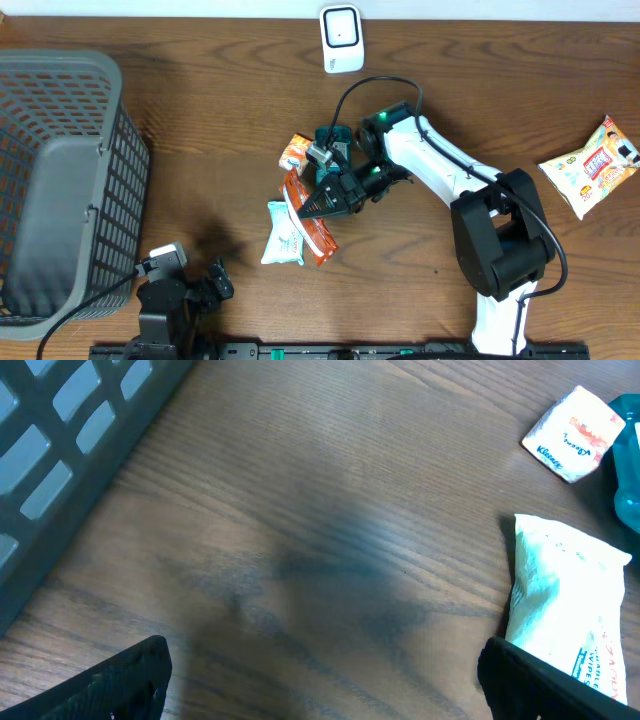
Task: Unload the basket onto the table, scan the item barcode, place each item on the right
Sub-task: 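Lift the chocolate snack bar off the table with the right gripper, then hold the snack bar up under the white scanner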
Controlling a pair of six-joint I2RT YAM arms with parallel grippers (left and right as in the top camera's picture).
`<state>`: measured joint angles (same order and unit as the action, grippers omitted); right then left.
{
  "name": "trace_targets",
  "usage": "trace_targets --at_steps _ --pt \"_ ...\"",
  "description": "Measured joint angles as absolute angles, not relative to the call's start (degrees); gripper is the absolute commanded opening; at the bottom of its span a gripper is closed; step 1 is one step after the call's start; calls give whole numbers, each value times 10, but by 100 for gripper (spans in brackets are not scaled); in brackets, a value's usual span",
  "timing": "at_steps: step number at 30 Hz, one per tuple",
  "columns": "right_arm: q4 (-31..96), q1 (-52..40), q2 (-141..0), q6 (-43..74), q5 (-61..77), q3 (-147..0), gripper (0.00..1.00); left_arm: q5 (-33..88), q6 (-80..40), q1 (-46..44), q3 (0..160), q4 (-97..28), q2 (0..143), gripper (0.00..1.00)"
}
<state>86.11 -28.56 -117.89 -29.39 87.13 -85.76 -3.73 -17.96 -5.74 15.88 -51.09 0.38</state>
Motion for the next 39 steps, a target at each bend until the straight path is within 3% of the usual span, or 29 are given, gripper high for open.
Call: trace_targets --at_steps 5,25,32,39 --pt "969 -284 -1179 -357 849 -856 1 -37 -180 -57 159 -511 4 98" --pt "973 -284 -1050 -408 725 -854 1 -37 -180 -57 159 -511 4 98" --pt "852 -284 -1023 -435 593 -854 1 -37 -180 -57 159 -511 4 98" --pt "575 -285 -1023 -346 414 -851 1 -37 -180 -57 159 -511 4 98"
